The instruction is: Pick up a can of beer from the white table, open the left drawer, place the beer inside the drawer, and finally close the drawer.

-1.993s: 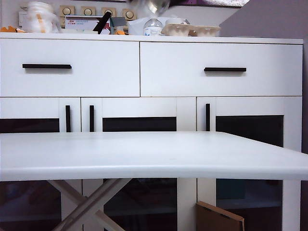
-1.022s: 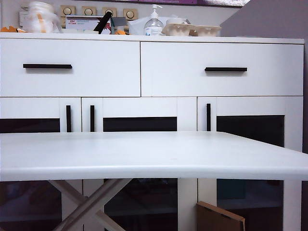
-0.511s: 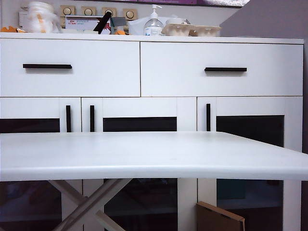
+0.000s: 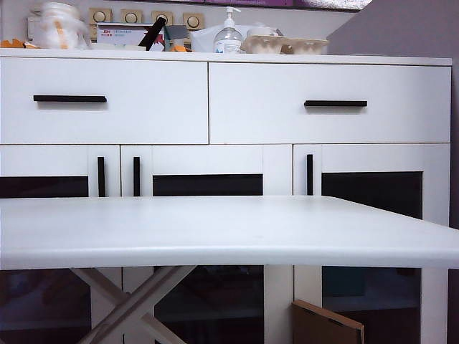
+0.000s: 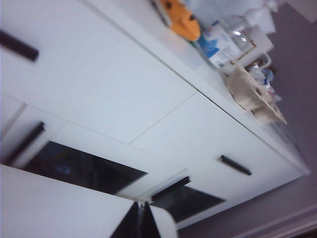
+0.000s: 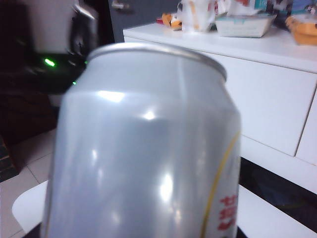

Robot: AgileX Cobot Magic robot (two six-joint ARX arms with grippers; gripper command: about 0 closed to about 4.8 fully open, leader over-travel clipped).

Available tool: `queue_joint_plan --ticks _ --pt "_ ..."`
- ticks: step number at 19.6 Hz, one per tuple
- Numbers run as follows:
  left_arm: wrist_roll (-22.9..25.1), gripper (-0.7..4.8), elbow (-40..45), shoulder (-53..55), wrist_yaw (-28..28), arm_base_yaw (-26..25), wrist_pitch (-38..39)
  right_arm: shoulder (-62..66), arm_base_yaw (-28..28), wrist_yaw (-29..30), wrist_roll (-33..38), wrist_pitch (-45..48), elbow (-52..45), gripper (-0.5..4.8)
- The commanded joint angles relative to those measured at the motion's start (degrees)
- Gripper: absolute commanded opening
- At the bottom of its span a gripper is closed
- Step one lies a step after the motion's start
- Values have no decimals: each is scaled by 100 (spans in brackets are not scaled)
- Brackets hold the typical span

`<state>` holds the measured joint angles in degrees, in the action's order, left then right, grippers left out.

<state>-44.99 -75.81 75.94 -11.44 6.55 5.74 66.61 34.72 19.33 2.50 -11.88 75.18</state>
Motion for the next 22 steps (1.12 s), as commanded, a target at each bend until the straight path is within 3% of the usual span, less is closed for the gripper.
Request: queue_joint_plan --ticks 1,5,9,11,13,14,17,18,22 --pt "-782 -6 -13 367 -13 -192 -726 -33 -2 28 4 282 52 193" --pt "-1484 -6 28 955 -33 -568 -2085 -44 -7 20 20 284 52 193" --pt "-2789 -6 28 1749 11 -883 -3261 -33 -11 13 15 293 52 193" --pt "-3751 -6 28 2420 -4 -957 -4382 -33 -13 11 7 299 52 193" --pt "-4061 -5 26 2789 131 -955 -4972 -33 -13 13 7 302 55 193" --pt "-4105 17 26 2938 192 -955 -5104 -33 -13 13 7 306 52 193" --pt "-4092 383 26 3276 398 -953 -5182 -33 -13 11 7 315 55 193" --pt "-4096 442 15 3355 481 -953 -5219 -35 -13 11 7 315 55 193" --pt "-4094 429 -87 3528 654 -955 -5217 -22 -13 11 7 315 55 193"
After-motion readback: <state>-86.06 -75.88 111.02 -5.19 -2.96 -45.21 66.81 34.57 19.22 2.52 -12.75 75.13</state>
